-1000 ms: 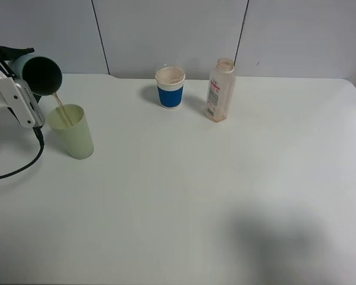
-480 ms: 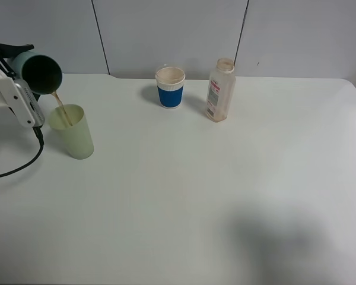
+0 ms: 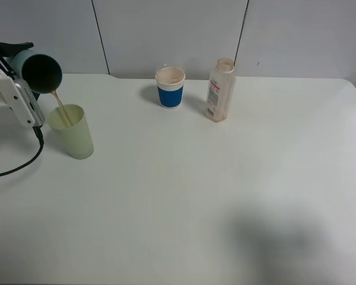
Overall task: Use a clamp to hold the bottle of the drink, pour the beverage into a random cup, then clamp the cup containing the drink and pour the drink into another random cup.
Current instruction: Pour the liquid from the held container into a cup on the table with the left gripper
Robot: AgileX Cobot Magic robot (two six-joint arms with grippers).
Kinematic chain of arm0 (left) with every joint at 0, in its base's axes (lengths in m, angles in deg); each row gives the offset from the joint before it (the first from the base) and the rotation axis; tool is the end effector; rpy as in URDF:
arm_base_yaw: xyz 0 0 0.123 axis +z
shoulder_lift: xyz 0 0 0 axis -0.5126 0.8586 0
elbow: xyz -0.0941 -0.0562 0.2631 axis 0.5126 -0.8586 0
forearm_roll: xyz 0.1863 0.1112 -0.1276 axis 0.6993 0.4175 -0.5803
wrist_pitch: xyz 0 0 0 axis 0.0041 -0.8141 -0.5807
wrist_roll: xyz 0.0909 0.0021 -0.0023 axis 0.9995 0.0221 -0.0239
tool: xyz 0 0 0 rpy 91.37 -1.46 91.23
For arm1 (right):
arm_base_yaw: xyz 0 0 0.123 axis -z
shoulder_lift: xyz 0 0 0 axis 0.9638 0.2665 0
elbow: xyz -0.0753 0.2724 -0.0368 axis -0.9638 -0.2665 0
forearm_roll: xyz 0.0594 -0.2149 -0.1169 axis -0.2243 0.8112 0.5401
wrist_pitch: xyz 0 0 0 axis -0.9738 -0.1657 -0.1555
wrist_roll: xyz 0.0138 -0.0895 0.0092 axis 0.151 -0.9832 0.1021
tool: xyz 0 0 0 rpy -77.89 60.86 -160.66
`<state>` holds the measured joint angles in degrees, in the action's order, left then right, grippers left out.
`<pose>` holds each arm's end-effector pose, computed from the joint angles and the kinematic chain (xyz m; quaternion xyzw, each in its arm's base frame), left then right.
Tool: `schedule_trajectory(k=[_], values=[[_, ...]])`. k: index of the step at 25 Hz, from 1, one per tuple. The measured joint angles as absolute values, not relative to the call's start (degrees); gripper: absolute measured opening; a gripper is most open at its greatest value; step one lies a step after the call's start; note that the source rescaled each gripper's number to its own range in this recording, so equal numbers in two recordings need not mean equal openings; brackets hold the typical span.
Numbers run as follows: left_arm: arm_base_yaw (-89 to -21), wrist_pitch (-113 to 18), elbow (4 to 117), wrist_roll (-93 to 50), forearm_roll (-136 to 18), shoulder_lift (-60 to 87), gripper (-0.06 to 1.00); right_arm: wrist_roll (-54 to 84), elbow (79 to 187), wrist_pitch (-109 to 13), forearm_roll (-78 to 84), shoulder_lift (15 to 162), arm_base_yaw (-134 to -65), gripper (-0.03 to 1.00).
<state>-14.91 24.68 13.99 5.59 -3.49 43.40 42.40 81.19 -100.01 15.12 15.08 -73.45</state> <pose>0.3027 0.0275 0.1681 0.5547 0.4602 0.3225 0.6136 -0.0048 -0.0061 0.2756 0.0455 0.8531 -0.0222 0.5193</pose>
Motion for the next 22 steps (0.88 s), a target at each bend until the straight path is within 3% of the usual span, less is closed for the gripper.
schedule_trajectory(k=[22], values=[[-14.91,24.68,13.99,7.21,-3.54,43.40,0.00,42.40,81.19,-100.01,15.12,15.08,-73.45,1.00]])
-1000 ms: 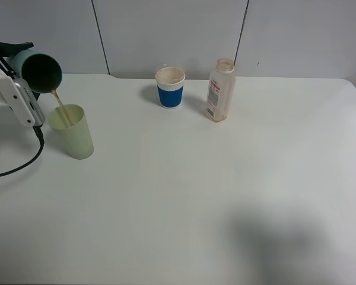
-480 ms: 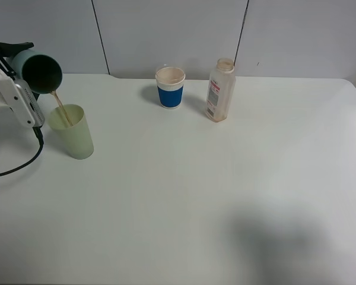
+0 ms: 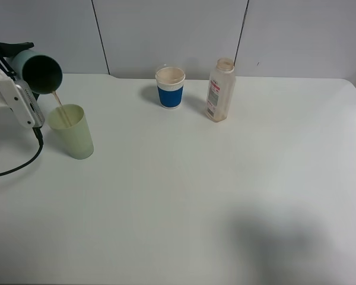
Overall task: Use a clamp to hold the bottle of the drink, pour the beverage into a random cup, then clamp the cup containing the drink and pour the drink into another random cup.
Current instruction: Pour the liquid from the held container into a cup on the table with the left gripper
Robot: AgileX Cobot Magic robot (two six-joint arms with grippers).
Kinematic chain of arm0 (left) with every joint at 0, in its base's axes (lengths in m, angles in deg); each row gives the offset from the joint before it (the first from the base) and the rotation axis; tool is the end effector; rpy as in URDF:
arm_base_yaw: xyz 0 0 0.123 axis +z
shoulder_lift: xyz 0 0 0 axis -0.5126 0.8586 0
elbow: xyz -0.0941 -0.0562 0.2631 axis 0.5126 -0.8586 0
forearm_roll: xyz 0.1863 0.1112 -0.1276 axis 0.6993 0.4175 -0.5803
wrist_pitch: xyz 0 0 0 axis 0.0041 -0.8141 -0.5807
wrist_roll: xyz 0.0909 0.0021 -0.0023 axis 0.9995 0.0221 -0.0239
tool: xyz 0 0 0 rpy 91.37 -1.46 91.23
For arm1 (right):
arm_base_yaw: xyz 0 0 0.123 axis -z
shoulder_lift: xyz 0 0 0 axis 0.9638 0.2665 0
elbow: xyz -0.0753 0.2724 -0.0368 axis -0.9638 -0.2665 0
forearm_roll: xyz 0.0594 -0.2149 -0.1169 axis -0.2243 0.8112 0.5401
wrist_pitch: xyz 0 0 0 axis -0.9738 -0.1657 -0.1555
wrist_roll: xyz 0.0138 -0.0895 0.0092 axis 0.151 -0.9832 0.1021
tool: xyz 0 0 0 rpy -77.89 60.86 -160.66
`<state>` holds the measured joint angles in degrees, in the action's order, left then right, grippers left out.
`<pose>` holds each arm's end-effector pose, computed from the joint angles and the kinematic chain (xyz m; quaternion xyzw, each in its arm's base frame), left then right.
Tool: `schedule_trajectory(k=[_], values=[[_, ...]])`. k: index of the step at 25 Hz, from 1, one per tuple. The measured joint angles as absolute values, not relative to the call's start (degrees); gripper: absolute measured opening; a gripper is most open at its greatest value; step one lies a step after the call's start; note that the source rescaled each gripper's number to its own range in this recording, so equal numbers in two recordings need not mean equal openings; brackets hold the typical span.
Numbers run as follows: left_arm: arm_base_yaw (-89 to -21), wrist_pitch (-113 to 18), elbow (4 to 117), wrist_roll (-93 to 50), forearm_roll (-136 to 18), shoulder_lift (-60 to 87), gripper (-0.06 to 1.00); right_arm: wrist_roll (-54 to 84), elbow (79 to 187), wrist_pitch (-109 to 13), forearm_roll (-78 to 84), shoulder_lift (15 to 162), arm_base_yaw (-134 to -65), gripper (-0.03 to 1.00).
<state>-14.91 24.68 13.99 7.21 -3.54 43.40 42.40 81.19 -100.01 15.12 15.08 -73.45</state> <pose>0.3027 0.0276 0.1681 0.5609 0.4525 0.3314 0.6090 -0.0048 -0.0061 0.2756 0.0455 0.8531 -0.0222 0.5193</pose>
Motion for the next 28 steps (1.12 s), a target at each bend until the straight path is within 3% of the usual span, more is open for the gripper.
schedule_trajectory(k=[28], values=[[-14.91,24.79,13.99,12.72,-3.69,41.66,0.00,42.40,81.19,-100.01,15.12,15.08,-73.45,1.00]])
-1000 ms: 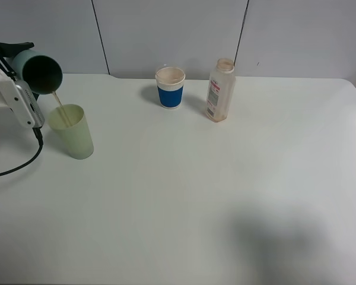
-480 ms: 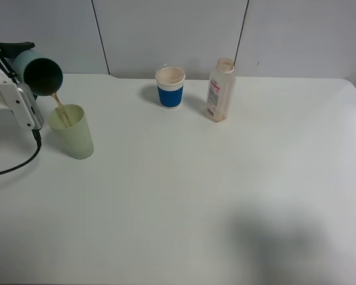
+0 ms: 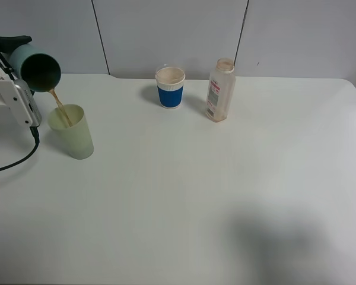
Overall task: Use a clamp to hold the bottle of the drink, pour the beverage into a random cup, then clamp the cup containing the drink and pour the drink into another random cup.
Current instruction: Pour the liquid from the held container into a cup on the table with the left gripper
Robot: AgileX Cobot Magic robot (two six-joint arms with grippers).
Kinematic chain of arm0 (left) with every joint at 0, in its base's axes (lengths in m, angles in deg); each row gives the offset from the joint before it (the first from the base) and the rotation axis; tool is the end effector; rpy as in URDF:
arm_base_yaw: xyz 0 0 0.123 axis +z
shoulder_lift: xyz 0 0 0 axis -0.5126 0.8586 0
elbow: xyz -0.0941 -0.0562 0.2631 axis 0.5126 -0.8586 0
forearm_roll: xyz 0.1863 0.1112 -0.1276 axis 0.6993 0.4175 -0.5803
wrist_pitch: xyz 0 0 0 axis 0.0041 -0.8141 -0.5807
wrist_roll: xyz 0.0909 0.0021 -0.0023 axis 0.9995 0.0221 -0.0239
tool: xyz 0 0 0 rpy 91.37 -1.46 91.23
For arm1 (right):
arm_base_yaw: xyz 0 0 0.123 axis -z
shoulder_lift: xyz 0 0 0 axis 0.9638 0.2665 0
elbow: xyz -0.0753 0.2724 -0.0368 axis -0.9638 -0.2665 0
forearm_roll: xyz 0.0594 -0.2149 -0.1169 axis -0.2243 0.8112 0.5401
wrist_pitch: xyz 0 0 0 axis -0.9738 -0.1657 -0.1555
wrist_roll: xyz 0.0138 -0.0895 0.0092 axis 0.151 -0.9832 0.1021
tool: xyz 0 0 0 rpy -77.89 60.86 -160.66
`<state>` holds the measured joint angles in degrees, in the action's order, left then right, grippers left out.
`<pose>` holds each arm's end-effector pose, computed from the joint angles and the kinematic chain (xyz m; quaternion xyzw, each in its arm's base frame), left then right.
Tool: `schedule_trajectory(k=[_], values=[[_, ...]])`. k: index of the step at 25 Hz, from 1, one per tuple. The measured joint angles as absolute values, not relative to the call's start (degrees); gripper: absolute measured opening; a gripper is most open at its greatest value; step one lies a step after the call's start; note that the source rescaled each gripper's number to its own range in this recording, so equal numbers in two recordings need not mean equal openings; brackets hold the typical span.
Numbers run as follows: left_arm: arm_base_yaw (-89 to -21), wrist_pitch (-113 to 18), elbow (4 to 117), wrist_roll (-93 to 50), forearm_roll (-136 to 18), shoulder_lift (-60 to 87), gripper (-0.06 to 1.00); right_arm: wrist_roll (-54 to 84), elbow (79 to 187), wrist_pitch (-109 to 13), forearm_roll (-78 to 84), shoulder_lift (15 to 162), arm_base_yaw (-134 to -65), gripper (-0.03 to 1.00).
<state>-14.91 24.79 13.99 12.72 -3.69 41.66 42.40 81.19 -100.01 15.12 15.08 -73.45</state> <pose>0.3013 0.0273 0.1774 0.5778 0.4151 0.3712 0.5967 -0.0048 -0.0061 0.2756 0.0455 0.8531 -0.0222 0.5193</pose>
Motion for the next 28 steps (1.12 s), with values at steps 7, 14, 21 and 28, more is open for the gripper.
schedule_trajectory(k=[7,14,21,28], values=[[-14.91,24.79,13.99,14.25,-3.69,41.66,0.00,42.40,81.19,-100.01,15.12,15.08,-73.45,1.00],[-14.91,24.79,13.99,14.99,-3.69,41.66,0.00,42.40,81.19,-100.01,15.12,15.08,-73.45,1.00],[-14.91,24.79,13.99,16.10,-3.69,41.66,0.00,42.40,81.19,-100.01,15.12,15.08,-73.45,1.00],[-14.91,24.79,13.99,18.06,-3.69,41.63,0.00,42.40,81.19,-100.01,15.12,15.08,-73.45,1.00]])
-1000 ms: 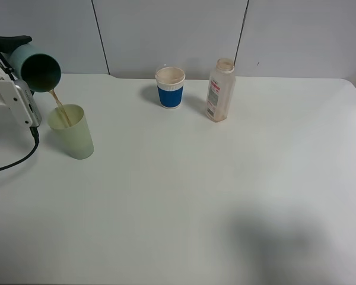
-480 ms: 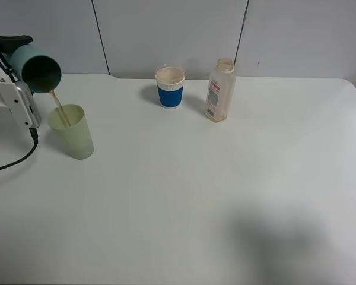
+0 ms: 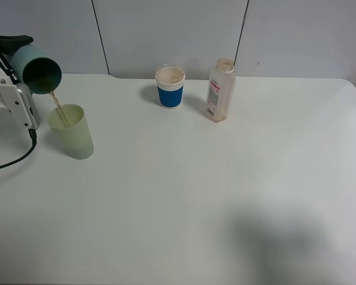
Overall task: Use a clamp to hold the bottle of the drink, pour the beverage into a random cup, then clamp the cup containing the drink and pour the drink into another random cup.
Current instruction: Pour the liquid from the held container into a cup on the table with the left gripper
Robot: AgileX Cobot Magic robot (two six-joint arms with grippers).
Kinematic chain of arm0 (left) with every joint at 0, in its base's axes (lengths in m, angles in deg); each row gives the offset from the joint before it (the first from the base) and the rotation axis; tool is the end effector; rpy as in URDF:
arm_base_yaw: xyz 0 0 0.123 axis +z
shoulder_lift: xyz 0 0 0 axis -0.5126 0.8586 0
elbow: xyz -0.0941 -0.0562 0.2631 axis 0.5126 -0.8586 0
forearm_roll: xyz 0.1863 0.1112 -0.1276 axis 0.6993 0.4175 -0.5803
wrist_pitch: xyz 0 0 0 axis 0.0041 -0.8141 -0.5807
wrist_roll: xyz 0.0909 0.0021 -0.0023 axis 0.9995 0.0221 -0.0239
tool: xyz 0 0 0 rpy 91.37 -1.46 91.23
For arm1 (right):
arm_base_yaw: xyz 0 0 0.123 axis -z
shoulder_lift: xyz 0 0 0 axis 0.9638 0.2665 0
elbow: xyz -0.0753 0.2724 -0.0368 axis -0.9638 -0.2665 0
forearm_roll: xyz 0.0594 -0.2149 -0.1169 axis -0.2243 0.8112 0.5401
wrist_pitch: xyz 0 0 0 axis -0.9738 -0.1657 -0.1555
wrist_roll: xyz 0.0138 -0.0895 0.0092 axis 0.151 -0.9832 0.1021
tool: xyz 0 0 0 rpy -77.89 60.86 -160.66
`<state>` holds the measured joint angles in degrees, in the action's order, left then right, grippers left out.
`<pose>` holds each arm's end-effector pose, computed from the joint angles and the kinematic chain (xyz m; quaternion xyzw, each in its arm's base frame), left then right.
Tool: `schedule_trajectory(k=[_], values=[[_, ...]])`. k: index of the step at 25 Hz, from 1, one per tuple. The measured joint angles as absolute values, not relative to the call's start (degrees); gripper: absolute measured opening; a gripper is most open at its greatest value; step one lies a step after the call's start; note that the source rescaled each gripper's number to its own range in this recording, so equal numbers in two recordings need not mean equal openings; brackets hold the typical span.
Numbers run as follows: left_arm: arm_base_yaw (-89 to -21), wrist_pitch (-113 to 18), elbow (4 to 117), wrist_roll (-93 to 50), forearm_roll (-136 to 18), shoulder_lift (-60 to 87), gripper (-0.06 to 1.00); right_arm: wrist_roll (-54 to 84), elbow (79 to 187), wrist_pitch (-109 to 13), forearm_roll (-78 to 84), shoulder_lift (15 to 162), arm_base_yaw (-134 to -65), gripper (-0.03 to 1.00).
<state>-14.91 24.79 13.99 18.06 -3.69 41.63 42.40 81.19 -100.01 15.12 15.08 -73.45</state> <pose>0.3013 0.0273 0.1775 0.5965 0.3876 0.3988 0.5788 -0.0048 -0.0061 0.2756 0.0455 0.8531 -0.0222 0.5193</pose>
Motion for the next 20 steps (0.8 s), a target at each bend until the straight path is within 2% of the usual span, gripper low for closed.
schedule_trajectory(k=[20], values=[[-14.91,25.11,13.99,25.02,-3.53,41.48,0.00,42.40,81.19,-100.01,15.12,15.08,-73.45,1.00]])
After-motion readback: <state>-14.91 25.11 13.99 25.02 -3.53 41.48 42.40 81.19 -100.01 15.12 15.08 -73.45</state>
